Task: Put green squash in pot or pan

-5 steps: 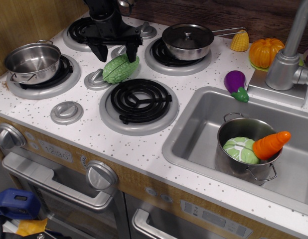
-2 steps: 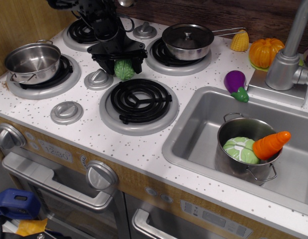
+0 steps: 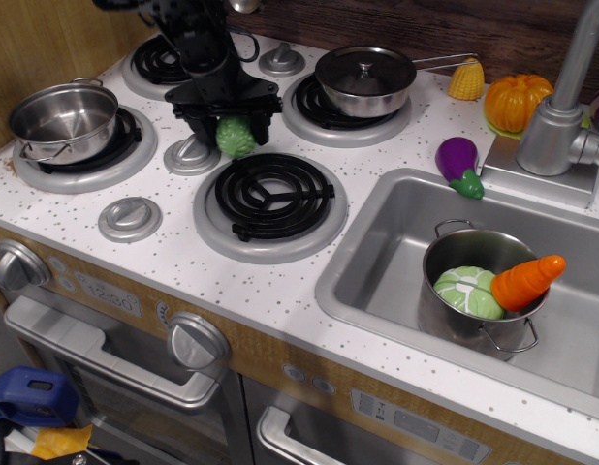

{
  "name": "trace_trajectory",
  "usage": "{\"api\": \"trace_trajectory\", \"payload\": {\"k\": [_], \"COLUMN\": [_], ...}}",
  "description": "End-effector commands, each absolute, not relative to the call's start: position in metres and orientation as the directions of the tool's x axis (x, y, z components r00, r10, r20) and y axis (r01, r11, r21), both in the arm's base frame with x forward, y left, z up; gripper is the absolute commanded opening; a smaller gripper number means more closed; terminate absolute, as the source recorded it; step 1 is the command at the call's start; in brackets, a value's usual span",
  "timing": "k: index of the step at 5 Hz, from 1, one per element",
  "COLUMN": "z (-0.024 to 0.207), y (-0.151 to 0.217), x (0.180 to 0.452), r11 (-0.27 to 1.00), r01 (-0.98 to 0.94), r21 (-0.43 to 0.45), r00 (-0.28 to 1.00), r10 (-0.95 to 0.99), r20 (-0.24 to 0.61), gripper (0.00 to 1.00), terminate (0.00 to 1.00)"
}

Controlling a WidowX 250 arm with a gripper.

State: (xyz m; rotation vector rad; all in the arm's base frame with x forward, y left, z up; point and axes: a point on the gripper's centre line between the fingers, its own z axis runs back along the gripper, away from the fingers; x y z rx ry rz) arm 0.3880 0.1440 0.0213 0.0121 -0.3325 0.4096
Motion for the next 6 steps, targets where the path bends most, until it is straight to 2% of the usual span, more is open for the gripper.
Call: {"api": "trace_trajectory", "payload": {"k": [1, 2, 3, 5, 6], "z": [0.115, 0.136, 0.143, 0.136, 0.124], "y": [0.169, 0.186, 0.203, 0.223, 0.227], "x": [0.392, 0.382, 0.361, 0.331, 0.318], "r11": [0.922, 0.917, 0.865, 0.764, 0.655], "r01": [-0.350, -0.339, -0.399, -0.572, -0.686], "r21": [0.162, 0.210, 0.304, 0.296, 0.316], "r00": [0.892, 0.909, 0.901, 0.814, 0.727], "r10": [0.276, 0.263, 0.309, 0.486, 0.596], "r20": [0.357, 0.322, 0.304, 0.318, 0.342], "gripper": [0.00, 0.00, 0.00, 0.00, 0.00], "terminate": [0.00, 0.00, 0.00, 0.00, 0.00]}}
